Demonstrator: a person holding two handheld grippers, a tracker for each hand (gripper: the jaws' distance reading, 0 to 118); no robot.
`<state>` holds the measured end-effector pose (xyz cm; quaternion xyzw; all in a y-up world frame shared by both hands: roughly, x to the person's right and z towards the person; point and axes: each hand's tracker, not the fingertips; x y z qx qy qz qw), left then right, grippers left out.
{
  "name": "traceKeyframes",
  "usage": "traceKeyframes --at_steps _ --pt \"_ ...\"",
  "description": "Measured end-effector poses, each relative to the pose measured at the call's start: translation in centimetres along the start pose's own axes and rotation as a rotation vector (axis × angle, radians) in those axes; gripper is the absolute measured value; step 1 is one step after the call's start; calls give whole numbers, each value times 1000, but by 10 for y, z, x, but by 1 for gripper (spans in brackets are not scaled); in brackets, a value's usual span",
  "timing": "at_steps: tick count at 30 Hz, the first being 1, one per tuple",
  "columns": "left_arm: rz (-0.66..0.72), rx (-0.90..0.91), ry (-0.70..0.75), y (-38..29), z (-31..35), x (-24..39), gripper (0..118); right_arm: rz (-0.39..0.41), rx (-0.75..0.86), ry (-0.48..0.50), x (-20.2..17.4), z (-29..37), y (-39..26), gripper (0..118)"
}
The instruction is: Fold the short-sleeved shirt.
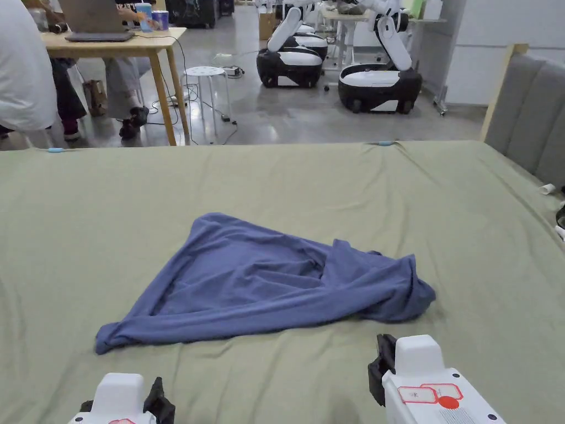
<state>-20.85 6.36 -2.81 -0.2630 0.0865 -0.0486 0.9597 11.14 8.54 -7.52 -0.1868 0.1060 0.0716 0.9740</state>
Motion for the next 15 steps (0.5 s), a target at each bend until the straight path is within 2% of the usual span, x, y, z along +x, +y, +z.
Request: traceKeyframes --at_steps 1,2,5,7,10,12,13,14,15 --pt "0 0 -1 0 3 -1 3 1 1 14 -2 1 0 1" --pt "4 1 1 0 7 -3 0 2 -2 31 -3 4 2 0" --pt "78 -33 -44 7 7 -26 0 16 4 37 0 7 7 0" --pt "59 -41 -20 13 -1 -42 0 19 3 30 1 7 9 0" --pt "113 -107 -27 24 -34 -79 0 -3 -9 31 5 3 8 0" --pt "92 -139 -3 31 -58 -98 0 1 -19 26 4 -2 6 0" --pt "94 -148 -12 37 -70 -108 4 -1 -28 28 5 -4 5 0" --pt "98 -148 -17 41 -80 -115 33 -4 -38 32 4 -7 4 0" --pt "102 -156 -20 46 -90 -120 68 -7 -45 35 3 -10 3 0"
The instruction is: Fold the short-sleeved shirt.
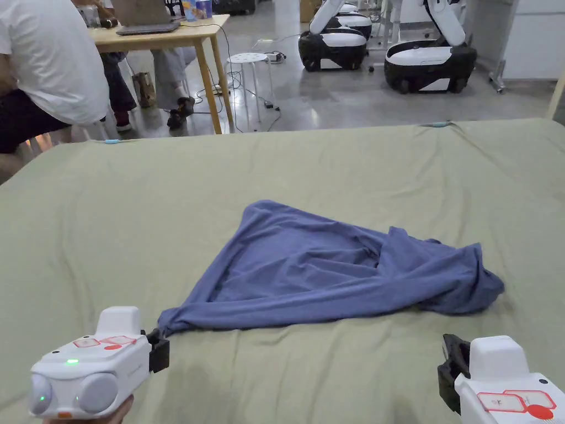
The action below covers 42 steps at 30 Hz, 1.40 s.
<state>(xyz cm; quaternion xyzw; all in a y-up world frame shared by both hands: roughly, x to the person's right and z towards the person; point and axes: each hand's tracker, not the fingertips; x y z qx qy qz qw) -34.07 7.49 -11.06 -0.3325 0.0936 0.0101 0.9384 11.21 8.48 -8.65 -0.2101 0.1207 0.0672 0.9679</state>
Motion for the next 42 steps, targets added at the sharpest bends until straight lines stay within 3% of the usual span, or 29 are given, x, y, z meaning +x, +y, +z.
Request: traceKeyframes --at_steps 1,2,5,10,14,16,20,26,27,28,29,30,31,33,36,39,42 --pt "-6 -19 -4 7 -12 -4 96 -2 -5 -1 -1 -4 0 0" --pt "-12 -40 -14 12 -25 -6 112 1 -11 -2 -1 -7 0 0" --pt "1 -48 -74 22 -51 -10 92 2 -21 1 -2 -16 4 0" --pt "19 -93 -63 34 -95 -6 86 -6 -38 -7 1 -26 8 0" --pt "7 -146 -136 30 -113 0 12 -20 -54 -21 8 -31 7 0" --pt "-38 -106 -103 29 -106 5 6 -23 -59 -28 12 -32 9 0" --pt "-99 -20 -55 31 -75 15 5 -27 -64 -66 31 -38 20 0" --pt "-86 33 -65 40 -42 31 5 -8 -70 -170 86 -86 55 1" --pt "-80 36 -69 41 -42 32 5 -14 -60 -169 95 -96 60 10" --pt "-74 35 -71 43 -40 33 5 -22 -43 -168 103 -107 65 36" --pt "-73 32 -69 43 -41 35 5 -25 -34 -173 111 -119 70 83" --pt "-74 28 -65 43 -42 36 5 -33 -38 -174 119 -132 74 104" --pt "-73 26 -64 43 -42 37 5 -46 -64 -175 126 -146 77 106" --pt "-70 19 -63 44 -43 37 5 -57 -48 -131 138 -165 77 91" --pt "-70 9 -58 45 -44 37 5 29 -83 -159 145 -192 75 91" --pt "-68 5 -55 47 -44 39 5 34 -118 -119 149 -209 72 89" --pt "-70 5 -54 49 -47 37 5 64 -127 -116 147 -217 71 73"
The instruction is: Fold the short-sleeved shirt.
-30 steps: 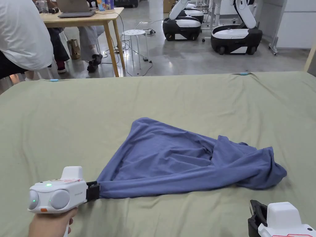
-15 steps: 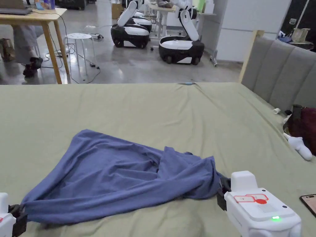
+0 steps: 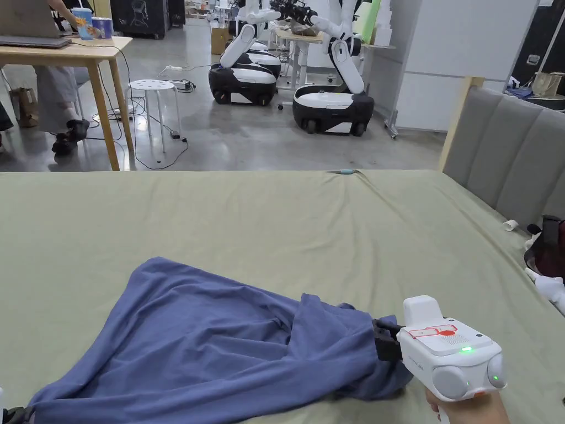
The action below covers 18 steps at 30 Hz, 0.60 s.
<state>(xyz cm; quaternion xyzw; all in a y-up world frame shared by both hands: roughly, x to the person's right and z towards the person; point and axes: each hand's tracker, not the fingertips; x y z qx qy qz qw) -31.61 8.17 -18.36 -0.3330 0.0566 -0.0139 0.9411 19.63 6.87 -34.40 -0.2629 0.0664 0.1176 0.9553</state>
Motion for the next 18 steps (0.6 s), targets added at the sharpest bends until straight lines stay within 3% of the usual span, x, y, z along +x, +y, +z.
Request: traceKeyframes --at_steps 2,4,8,18 --pt "3 -1 -3 1 -3 -2 5 -5 -15 18 1 -4 0 64" --pt "7 0 -2 1 -3 -2 5 -6 -14 29 2 -5 -2 63" --pt "8 -6 -2 0 -5 -3 5 -28 -22 47 5 -6 -3 42" --pt "24 -17 -6 -6 -11 -7 5 -48 -27 65 7 -6 -7 28"
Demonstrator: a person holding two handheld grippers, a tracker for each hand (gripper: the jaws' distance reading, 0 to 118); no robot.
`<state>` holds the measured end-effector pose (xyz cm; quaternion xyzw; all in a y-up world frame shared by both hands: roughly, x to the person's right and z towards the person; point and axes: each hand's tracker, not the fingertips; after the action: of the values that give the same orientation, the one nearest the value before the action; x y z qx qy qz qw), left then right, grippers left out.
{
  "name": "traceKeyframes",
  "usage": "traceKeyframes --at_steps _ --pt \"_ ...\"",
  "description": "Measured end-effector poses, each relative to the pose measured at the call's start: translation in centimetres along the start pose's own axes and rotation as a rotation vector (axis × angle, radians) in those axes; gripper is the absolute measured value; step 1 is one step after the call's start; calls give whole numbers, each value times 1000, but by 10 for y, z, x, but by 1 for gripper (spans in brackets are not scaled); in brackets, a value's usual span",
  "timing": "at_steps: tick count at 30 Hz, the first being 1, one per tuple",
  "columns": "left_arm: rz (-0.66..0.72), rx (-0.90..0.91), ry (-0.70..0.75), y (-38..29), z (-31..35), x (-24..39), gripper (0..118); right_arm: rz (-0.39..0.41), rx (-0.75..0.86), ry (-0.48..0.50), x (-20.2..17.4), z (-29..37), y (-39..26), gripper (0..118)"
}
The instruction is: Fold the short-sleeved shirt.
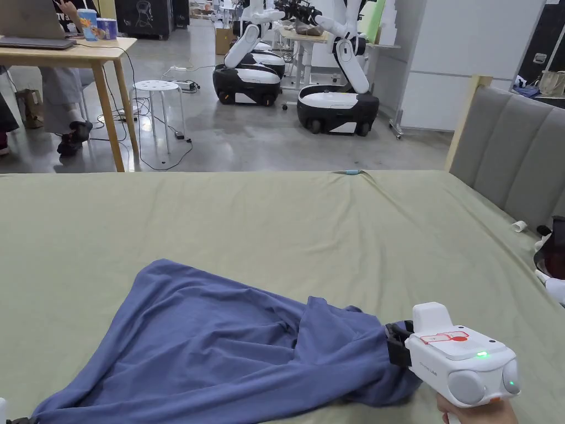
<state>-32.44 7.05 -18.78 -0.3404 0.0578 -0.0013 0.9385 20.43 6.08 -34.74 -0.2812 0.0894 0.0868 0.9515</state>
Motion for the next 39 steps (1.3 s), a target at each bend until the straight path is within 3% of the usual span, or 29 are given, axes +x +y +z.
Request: traceKeyframes --at_steps 10,12,14,24,34,39 --pt "1 -10 -1 -2 -2 -1 5 38 45 -33 -9 13 5 22" --pt "1 -11 0 -3 -2 0 5 29 42 -25 -8 15 7 4" --pt "6 -13 -4 -4 -2 0 5 3 33 7 -6 15 9 4" --pt "-11 27 23 9 7 1 4 58 108 -33 -13 43 35 2" --pt "-55 200 116 99 46 -7 3 61 239 -80 -9 115 133 3" --pt "-65 285 149 147 73 -3 3 109 296 -108 -9 146 176 3"
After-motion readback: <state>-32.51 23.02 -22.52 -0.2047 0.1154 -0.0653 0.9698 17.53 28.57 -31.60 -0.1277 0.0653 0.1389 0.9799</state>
